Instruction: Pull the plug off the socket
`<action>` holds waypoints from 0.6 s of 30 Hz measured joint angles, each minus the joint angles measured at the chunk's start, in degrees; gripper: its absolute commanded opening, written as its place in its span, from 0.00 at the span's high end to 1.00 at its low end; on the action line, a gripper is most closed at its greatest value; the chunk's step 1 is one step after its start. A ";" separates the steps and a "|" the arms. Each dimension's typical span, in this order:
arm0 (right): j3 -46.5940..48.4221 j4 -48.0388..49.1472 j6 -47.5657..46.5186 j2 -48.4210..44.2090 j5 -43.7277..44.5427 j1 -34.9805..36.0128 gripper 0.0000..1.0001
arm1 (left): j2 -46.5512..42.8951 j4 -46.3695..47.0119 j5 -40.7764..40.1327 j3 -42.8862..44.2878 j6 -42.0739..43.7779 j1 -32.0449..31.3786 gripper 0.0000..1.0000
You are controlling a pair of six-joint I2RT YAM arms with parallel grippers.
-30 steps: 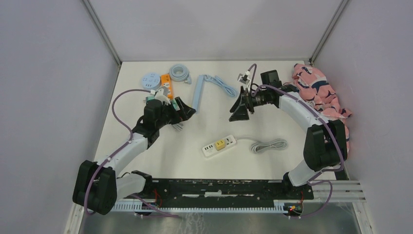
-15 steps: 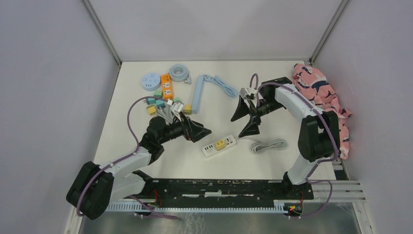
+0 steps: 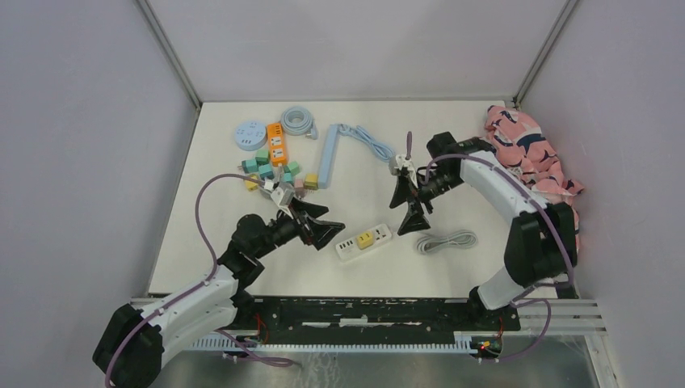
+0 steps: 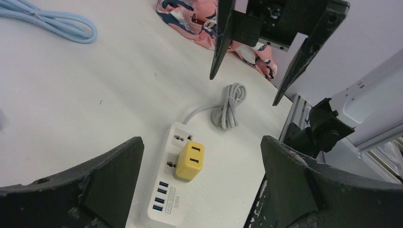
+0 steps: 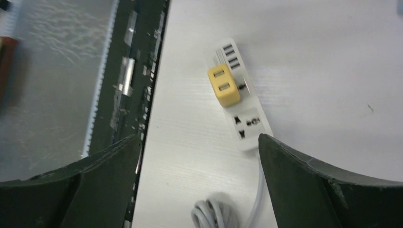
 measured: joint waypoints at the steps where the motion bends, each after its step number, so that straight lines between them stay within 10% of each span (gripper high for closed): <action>1: -2.97 6.08 5.38 -3.06 3.17 0.35 0.00 | -0.87 -0.02 -0.44 -0.59 0.44 0.00 0.01; 7: -15.96 26.47 21.35 -19.74 11.93 2.86 0.00 | -2.62 0.90 -3.21 -4.31 1.62 0.00 0.01; 18: -18.18 32.94 23.02 -18.32 13.64 6.08 0.00 | -2.60 3.52 -2.71 -6.01 2.93 0.00 0.00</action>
